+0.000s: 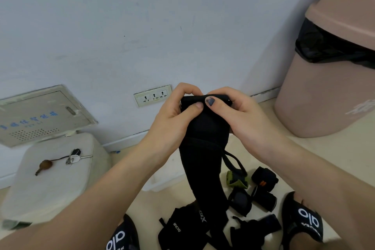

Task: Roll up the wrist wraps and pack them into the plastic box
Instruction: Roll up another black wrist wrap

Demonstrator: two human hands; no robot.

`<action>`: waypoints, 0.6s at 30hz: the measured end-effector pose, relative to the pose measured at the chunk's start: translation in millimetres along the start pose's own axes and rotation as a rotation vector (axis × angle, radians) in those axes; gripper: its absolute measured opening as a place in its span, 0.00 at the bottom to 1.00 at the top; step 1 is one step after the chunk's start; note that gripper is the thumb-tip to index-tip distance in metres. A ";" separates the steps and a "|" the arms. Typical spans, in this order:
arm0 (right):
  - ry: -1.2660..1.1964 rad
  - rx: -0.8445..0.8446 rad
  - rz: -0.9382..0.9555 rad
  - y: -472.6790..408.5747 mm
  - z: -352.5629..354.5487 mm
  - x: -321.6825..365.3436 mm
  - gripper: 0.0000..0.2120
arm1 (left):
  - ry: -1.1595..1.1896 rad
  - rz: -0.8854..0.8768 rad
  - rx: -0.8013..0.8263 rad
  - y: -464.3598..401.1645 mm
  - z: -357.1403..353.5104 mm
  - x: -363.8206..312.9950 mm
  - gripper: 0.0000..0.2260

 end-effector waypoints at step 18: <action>-0.199 0.011 -0.101 0.3 2.8 -0.3 0.06 | 0.157 0.121 0.063 -0.7 0.1 2.3 0.08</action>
Point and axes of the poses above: each hand's wrist, its own y-axis away from the middle knuckle, its own z-axis out of the back of the hand, x = y × z, the point moved 6 cm from there along -y, towards the middle knuckle, and after that the axes turned 9 degrees about -x, right-handed, at the moved point
